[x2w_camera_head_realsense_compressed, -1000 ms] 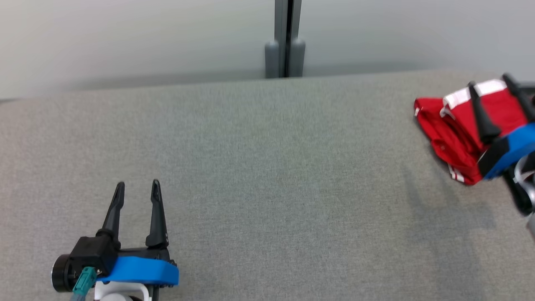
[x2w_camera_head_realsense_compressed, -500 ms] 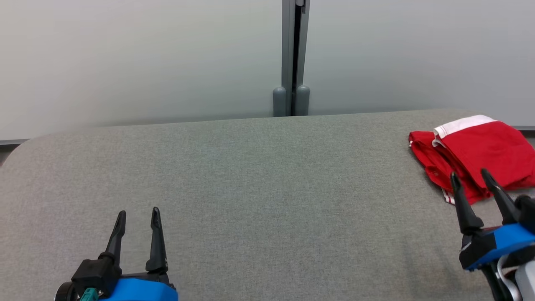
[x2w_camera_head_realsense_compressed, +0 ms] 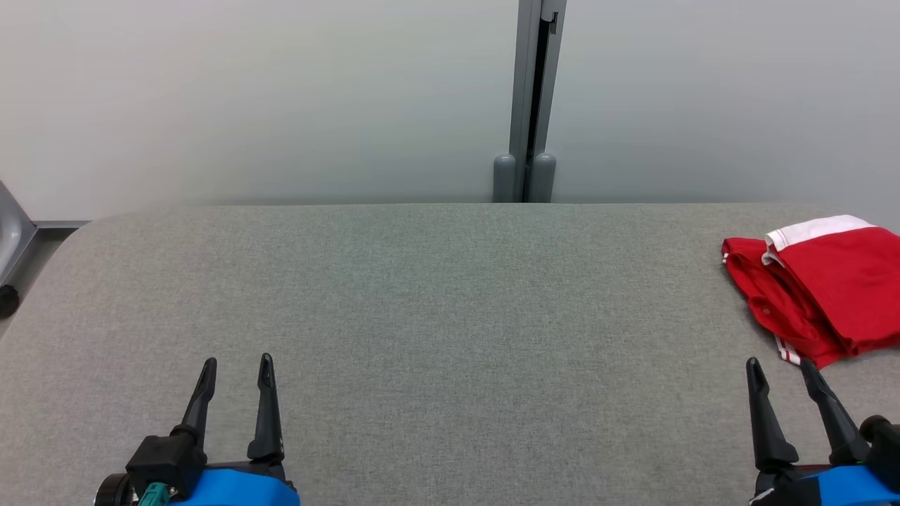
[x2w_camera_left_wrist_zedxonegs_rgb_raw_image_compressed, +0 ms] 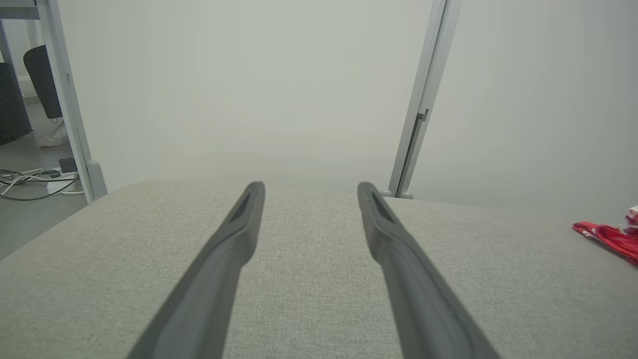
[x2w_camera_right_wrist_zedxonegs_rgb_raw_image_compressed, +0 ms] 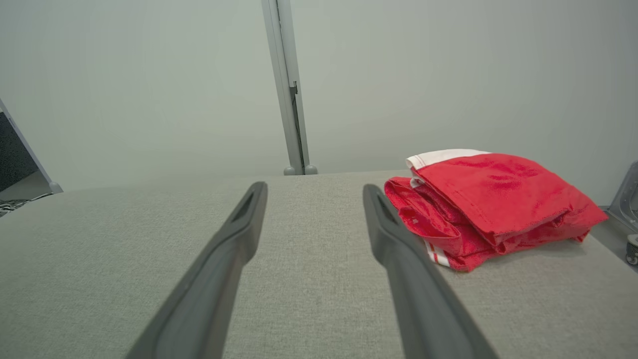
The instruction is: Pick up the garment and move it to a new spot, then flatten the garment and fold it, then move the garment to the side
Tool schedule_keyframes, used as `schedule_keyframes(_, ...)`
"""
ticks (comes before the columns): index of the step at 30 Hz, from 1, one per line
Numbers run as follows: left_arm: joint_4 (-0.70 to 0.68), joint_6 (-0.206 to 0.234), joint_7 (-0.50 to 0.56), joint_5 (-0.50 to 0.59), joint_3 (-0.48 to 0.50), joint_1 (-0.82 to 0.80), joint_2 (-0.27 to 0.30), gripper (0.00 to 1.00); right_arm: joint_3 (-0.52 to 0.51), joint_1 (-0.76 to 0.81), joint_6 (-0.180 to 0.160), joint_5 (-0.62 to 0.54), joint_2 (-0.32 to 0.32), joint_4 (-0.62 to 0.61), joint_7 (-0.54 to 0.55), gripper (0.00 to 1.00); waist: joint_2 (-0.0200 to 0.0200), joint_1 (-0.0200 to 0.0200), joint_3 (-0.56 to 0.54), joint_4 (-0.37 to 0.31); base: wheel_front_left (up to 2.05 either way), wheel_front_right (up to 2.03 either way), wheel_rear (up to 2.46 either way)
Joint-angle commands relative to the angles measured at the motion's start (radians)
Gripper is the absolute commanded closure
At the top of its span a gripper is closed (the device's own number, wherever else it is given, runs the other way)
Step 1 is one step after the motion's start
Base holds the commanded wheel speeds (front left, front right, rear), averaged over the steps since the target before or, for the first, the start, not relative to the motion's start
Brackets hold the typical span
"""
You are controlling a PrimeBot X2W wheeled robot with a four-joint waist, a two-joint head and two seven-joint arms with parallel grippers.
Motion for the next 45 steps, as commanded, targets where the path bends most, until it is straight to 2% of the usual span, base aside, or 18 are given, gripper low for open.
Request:
schedule_keyframes(1, 0.004, 0.0, -0.004, 0.003, 0.002, -0.02, 0.004, 0.0, 0.001, 0.021, 0.0, -0.009, 0.015, -0.016, 0.005, 0.0, 0.0001, 0.0001, 0.0, 0.004, 0.0, 0.0, 0.0)
schedule_keyframes(12, 0.014, -0.002, -0.004, 0.002, -0.006, -0.027, 0.003, 0.0, 0.046, 0.006, 0.0, -0.022, 0.056, -0.002, -0.011, 0.0, 0.0001, 0.0001, -0.005, 0.017, 0.0, 0.0, 0.0)
schedule_keyframes(38, 0.042, 0.005, -0.004, -0.01, -0.001, -0.028, -0.009, 0.0, 0.062, 0.005, 0.0, -0.009, 0.057, 0.058, -0.035, 0.0, 0.0001, 0.0001, -0.011, 0.013, 0.0, 0.0, 0.0)
schedule_keyframes(39, 0.044, 0.003, 0.0, -0.009, -0.002, -0.016, -0.008, 1.0, 0.062, 0.013, 0.0, -0.006, 0.057, 0.062, -0.036, 1.0, 0.0001, 0.0001, -0.011, 0.013, 0.0, 0.0, 0.0)
schedule_keyframes(42, 0.071, 0.003, 0.006, -0.011, -0.003, 0.003, -0.015, 1.0, 0.062, 0.021, 0.0, -0.003, 0.059, 0.091, -0.033, 1.0, 0.0001, 0.0001, -0.011, 0.013, 0.0, 0.0, 0.0)
schedule_keyframes(45, 0.078, -0.001, 0.024, -0.059, 0.01, -0.002, -0.018, 1.0, 0.058, 0.011, 0.0, 0.048, 0.06, 0.102, -0.021, 1.0, 0.0001, 0.0001, -0.01, 0.011, 0.0, 0.0, 0.0)
